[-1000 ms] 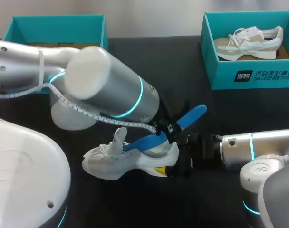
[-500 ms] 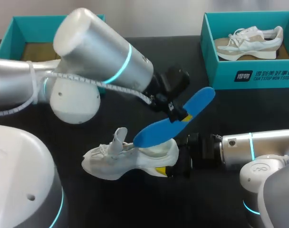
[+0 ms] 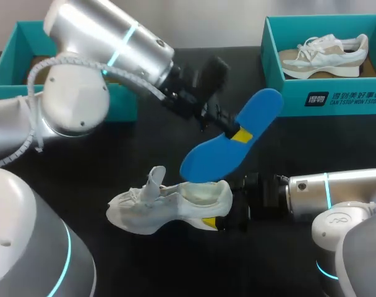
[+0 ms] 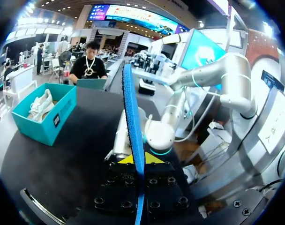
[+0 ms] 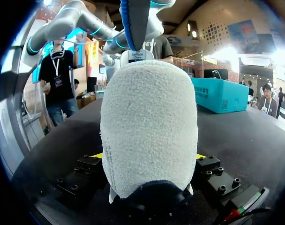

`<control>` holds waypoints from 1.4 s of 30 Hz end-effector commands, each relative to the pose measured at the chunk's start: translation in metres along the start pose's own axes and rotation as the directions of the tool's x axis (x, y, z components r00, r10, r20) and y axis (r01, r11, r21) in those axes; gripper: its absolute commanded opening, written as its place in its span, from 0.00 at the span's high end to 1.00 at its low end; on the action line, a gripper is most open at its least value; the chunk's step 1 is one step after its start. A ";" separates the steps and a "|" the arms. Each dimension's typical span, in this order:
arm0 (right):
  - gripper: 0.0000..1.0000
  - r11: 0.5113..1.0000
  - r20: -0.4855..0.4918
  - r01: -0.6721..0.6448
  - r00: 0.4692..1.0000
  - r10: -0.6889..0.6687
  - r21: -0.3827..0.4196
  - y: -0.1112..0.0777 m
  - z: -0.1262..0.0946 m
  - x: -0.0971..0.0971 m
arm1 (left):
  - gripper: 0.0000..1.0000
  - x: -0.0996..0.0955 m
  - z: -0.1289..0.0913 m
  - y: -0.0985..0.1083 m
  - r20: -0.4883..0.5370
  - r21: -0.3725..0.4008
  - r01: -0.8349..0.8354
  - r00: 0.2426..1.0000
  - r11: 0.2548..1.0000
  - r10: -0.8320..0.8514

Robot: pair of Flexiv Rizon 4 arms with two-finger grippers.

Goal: Take the shoe out of the shoebox, open the shoe tongue, remove and reinsert the insole, then place the shoe into the shoebox

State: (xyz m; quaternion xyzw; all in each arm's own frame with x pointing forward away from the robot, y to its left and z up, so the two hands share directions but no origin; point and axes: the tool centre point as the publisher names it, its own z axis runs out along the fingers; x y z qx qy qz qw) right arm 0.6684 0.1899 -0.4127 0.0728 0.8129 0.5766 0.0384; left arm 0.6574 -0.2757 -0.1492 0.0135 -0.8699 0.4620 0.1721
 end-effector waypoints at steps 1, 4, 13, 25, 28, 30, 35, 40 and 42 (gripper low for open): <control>1.00 1.000 0.000 -0.001 1.000 0.001 0.006 0.001 0.000 0.001 | 1.00 0.017 -0.031 -0.002 0.031 0.044 -0.007 1.000 0.999 0.005; 1.00 1.000 0.000 -0.001 1.000 0.001 0.006 0.001 0.000 0.001 | 1.00 0.027 -0.043 -0.008 0.030 0.090 -0.025 0.999 0.996 0.022; 1.00 1.000 0.000 -0.001 1.000 0.001 0.006 0.001 0.000 0.001 | 1.00 0.043 -0.072 -0.025 0.020 0.190 -0.003 1.000 0.982 -0.001; 1.00 1.000 0.000 -0.001 1.000 0.001 0.006 0.001 0.000 0.001 | 1.00 0.043 -0.072 -0.025 0.020 0.190 -0.003 1.000 0.982 -0.001; 1.00 1.000 0.000 -0.001 1.000 0.001 0.006 0.001 0.000 0.001 | 1.00 0.048 -0.073 -0.026 0.010 0.207 -0.005 1.000 0.978 0.003; 1.00 1.000 0.000 -0.001 1.000 0.001 0.006 0.001 0.000 0.001 | 1.00 0.061 -0.081 -0.032 0.002 0.244 -0.019 1.000 0.970 0.019; 1.00 1.000 0.000 -0.001 1.000 0.001 0.006 0.001 0.000 0.001 | 1.00 0.087 -0.105 -0.045 0.021 0.328 -0.057 0.998 0.943 0.053; 1.00 1.000 0.000 -0.001 1.000 0.001 0.006 0.001 0.000 0.001 | 1.00 0.114 -0.126 -0.050 0.070 0.420 -0.054 0.997 0.906 0.026; 1.00 1.000 0.000 -0.001 1.000 0.001 0.006 0.001 0.000 0.001 | 1.00 0.124 -0.135 -0.052 0.051 0.485 -0.007 0.998 0.875 -0.021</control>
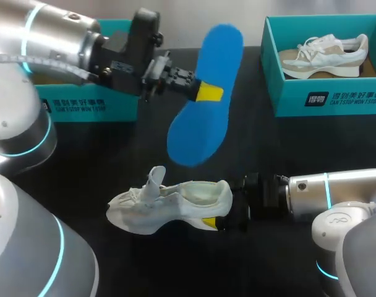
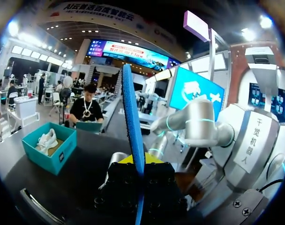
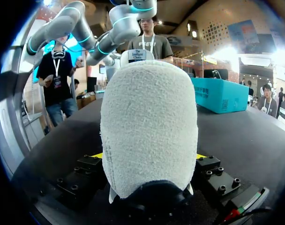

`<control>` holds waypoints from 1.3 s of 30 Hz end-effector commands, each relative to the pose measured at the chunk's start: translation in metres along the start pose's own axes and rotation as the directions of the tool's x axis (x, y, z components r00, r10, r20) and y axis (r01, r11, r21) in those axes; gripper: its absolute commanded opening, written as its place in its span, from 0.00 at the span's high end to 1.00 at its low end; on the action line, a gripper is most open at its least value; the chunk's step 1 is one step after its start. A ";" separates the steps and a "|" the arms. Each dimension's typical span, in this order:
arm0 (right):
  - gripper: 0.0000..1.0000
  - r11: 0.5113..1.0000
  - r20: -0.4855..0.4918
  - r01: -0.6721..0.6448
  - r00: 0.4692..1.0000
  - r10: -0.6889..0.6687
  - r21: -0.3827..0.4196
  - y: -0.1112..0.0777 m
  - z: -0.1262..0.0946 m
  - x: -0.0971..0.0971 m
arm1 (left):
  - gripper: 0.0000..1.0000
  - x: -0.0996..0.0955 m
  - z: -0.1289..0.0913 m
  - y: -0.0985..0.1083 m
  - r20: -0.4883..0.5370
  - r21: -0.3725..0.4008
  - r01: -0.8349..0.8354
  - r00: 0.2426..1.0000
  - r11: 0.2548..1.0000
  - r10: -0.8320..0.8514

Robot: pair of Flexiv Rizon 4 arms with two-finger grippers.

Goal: Take the shoe out of the shoebox, open the shoe tongue, remove and reinsert the insole, then place the shoe into the shoebox

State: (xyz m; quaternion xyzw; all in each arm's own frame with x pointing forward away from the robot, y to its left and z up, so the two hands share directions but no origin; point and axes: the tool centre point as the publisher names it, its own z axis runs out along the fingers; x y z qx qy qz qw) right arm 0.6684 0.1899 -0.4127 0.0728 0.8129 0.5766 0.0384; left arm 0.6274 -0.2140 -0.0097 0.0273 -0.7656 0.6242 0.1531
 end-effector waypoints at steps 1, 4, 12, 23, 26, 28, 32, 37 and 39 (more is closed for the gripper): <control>1.00 1.000 0.000 -0.001 1.000 0.001 0.006 0.001 0.000 0.001 | 1.00 0.044 -0.028 0.007 0.058 0.119 0.039 0.997 0.992 -0.047; 1.00 1.000 0.000 -0.001 1.000 0.001 0.006 0.001 0.000 0.001 | 1.00 0.044 -0.028 0.007 0.058 0.119 0.039 0.997 0.992 -0.047; 1.00 1.000 0.000 -0.001 1.000 0.001 0.006 0.001 0.000 0.001 | 1.00 0.044 -0.028 0.007 0.058 0.119 0.039 0.997 0.992 -0.047; 1.00 1.000 0.000 -0.001 1.000 0.001 0.006 0.001 0.000 0.001 | 1.00 0.062 -0.039 -0.011 0.075 0.191 0.066 0.994 0.979 -0.081; 1.00 1.000 0.000 -0.001 1.000 0.001 0.006 0.001 0.000 0.001 | 1.00 0.072 -0.043 -0.016 0.084 0.193 0.075 0.992 0.978 -0.092; 1.00 1.000 0.000 -0.001 1.000 0.001 0.006 0.001 0.000 0.001 | 1.00 0.078 -0.045 -0.014 0.092 0.189 0.074 0.991 0.979 -0.093; 1.00 1.000 0.000 -0.001 1.000 0.001 0.006 0.001 0.000 0.001 | 1.00 0.083 -0.051 -0.009 0.079 0.195 0.084 0.992 0.977 -0.101; 1.00 1.000 0.000 -0.001 1.000 0.001 0.006 0.001 0.000 0.001 | 1.00 0.087 -0.055 -0.008 0.065 0.197 0.075 0.994 0.978 -0.089; 1.00 1.000 0.000 -0.001 1.000 0.001 0.006 0.001 0.000 0.001 | 1.00 0.088 -0.055 -0.006 0.060 0.198 0.077 0.994 0.977 -0.090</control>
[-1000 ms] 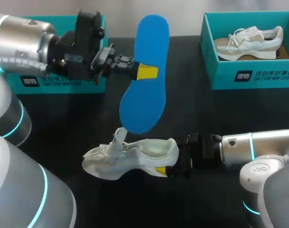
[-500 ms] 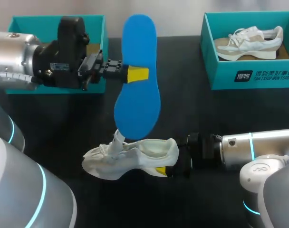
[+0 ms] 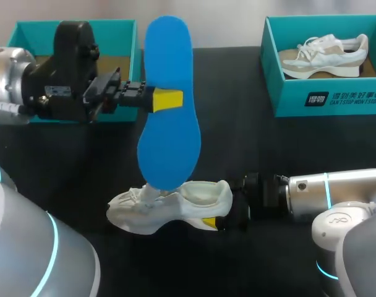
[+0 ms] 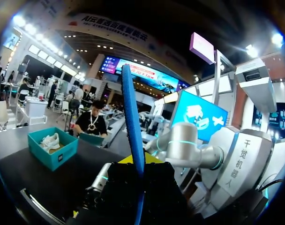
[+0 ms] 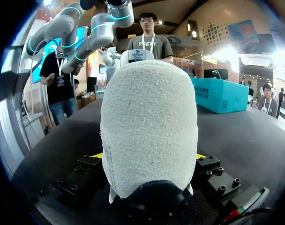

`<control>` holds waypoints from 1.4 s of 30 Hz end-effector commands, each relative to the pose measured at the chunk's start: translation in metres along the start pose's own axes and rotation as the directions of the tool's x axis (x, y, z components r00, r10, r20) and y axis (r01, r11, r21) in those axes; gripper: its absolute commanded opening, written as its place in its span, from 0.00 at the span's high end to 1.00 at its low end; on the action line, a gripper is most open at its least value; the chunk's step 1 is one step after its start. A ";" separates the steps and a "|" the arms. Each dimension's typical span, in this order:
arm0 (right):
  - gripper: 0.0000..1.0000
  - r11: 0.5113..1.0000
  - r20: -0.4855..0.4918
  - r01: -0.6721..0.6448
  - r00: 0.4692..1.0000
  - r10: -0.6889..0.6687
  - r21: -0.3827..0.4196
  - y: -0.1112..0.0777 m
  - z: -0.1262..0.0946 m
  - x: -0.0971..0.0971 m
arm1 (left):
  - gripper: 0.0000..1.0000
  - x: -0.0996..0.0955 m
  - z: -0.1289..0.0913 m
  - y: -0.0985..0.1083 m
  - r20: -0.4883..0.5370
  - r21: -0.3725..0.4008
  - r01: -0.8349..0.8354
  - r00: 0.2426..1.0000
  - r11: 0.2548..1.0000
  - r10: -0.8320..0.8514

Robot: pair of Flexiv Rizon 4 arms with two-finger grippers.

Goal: Take the shoe out of the shoebox, open the shoe tongue, remove and reinsert the insole, then place the shoe into the shoebox

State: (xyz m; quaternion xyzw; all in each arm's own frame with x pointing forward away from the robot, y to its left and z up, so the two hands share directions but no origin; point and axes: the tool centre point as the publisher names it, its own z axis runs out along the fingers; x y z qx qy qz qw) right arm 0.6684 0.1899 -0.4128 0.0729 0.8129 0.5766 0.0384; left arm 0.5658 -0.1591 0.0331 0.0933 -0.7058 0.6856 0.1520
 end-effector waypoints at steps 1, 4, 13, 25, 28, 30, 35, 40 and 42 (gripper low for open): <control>1.00 1.000 -0.001 -0.001 1.000 0.001 0.006 0.001 0.000 0.001 | 1.00 0.009 -0.008 0.008 -0.001 0.006 0.002 1.000 1.000 -0.002; 1.00 1.000 -0.001 -0.001 1.000 0.001 0.006 0.001 0.000 0.001 | 1.00 0.006 -0.005 0.010 -0.009 -0.002 0.009 1.000 1.000 -0.009; 1.00 1.000 -0.010 -0.001 1.000 0.001 0.008 0.001 0.000 0.000 | 1.00 0.006 -0.005 0.010 -0.009 -0.002 0.009 1.000 1.000 -0.009; 0.00 0.998 -0.012 0.014 1.000 -0.014 0.062 0.005 -0.010 -0.003 | 1.00 0.006 -0.005 0.010 -0.009 -0.002 0.009 1.000 1.000 -0.009; 0.00 0.996 -0.011 0.024 1.000 -0.023 0.091 0.006 -0.015 -0.004 | 1.00 0.006 -0.005 0.010 -0.009 -0.002 0.009 1.000 1.000 -0.009; 0.00 0.993 -0.016 0.026 1.000 -0.024 0.116 0.006 -0.017 -0.003 | 1.00 0.006 -0.005 0.010 -0.009 -0.002 0.009 1.000 1.000 -0.009; 0.00 0.978 -0.038 0.032 0.999 -0.025 0.206 0.009 -0.023 -0.002 | 1.00 0.006 -0.005 0.010 -0.009 -0.002 0.009 1.000 1.000 -0.009; 0.00 0.943 -0.046 0.031 0.999 -0.017 0.330 0.016 -0.028 0.000 | 1.00 0.006 -0.005 0.010 -0.009 -0.002 0.009 1.000 1.000 -0.009; 0.00 0.926 -0.043 0.031 0.999 -0.016 0.377 0.019 -0.030 0.001 | 1.00 0.006 -0.005 0.010 -0.009 -0.002 0.009 1.000 1.000 -0.009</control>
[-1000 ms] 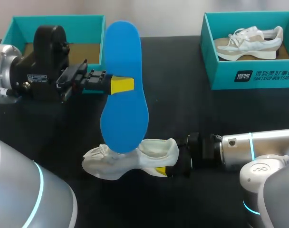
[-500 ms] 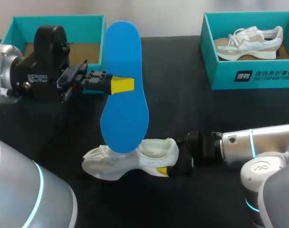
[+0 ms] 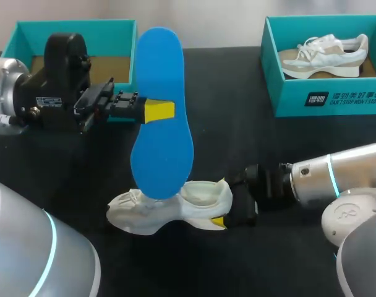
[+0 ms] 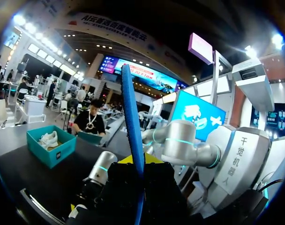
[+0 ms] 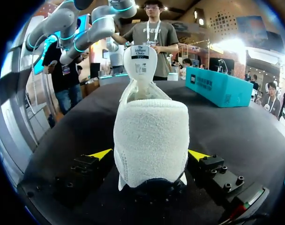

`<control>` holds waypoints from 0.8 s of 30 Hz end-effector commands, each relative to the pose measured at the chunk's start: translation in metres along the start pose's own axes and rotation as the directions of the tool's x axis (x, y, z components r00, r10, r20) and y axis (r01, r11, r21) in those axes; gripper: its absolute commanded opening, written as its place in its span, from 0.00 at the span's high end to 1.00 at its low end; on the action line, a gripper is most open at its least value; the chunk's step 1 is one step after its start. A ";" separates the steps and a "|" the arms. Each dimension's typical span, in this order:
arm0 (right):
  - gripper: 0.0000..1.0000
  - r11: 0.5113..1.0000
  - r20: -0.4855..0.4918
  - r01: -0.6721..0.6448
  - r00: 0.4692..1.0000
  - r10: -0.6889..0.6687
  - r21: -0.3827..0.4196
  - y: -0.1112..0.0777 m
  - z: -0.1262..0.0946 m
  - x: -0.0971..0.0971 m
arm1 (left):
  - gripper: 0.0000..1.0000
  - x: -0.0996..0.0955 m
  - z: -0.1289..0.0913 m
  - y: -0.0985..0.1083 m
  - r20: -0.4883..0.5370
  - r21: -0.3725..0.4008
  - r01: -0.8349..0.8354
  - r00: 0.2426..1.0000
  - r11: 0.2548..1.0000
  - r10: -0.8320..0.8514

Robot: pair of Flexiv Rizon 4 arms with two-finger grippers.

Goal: Take the shoe out of the shoebox, open the shoe tongue, remove and reinsert the insole, then place the shoe into the shoebox

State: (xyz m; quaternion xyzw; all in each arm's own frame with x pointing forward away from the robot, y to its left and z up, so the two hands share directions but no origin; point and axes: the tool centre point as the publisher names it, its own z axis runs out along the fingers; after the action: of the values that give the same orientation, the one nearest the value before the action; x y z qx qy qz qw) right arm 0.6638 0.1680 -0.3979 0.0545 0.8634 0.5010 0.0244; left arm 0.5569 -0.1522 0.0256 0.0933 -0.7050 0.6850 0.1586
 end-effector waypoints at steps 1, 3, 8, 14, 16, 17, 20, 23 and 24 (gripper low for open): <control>0.00 0.973 -0.001 -0.011 1.000 0.011 0.231 0.012 -0.007 0.000 | 1.00 0.000 0.001 0.000 0.000 -0.001 0.000 1.000 1.000 0.000; 0.00 0.963 0.006 -0.020 1.000 0.019 0.270 0.015 -0.010 0.001 | 1.00 0.000 0.001 0.000 0.000 -0.001 0.000 1.000 1.000 0.000; 0.00 0.911 0.036 -0.066 0.998 0.056 0.408 0.019 -0.016 0.004 | 1.00 0.000 0.001 0.000 0.000 -0.001 0.000 1.000 1.000 0.000; 0.00 0.849 0.069 -0.109 0.994 0.085 0.517 0.025 -0.020 0.008 | 1.00 0.000 0.001 0.000 0.000 -0.001 0.000 1.000 1.000 0.000; 0.00 0.821 0.080 -0.120 0.993 0.091 0.559 0.028 -0.021 0.011 | 1.00 0.000 0.001 0.000 0.000 -0.001 0.000 1.000 1.000 0.000; 0.00 0.814 0.083 -0.124 0.992 0.093 0.567 0.029 -0.022 0.012 | 1.00 0.000 0.001 0.000 0.000 -0.001 0.000 1.000 1.000 0.000; 0.00 0.770 0.097 -0.140 0.990 0.101 0.623 0.035 -0.022 0.014 | 1.00 0.000 0.001 0.000 0.000 -0.001 0.000 1.000 1.000 0.000; 0.00 0.714 0.113 -0.160 0.987 0.113 0.682 0.041 -0.024 0.015 | 1.00 0.000 0.001 0.000 0.000 -0.001 0.000 1.000 1.000 0.000; 0.00 0.699 0.116 -0.165 0.986 0.118 0.696 0.042 -0.024 0.016 | 1.00 0.000 0.001 0.000 0.000 -0.001 0.000 1.000 1.000 0.000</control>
State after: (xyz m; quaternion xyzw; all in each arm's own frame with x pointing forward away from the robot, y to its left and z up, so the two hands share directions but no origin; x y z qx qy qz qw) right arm 0.6522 0.1647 -0.3548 0.1358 0.9206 0.3657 0.0158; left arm 0.5569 -0.1523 0.0256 0.0933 -0.7050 0.6849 0.1586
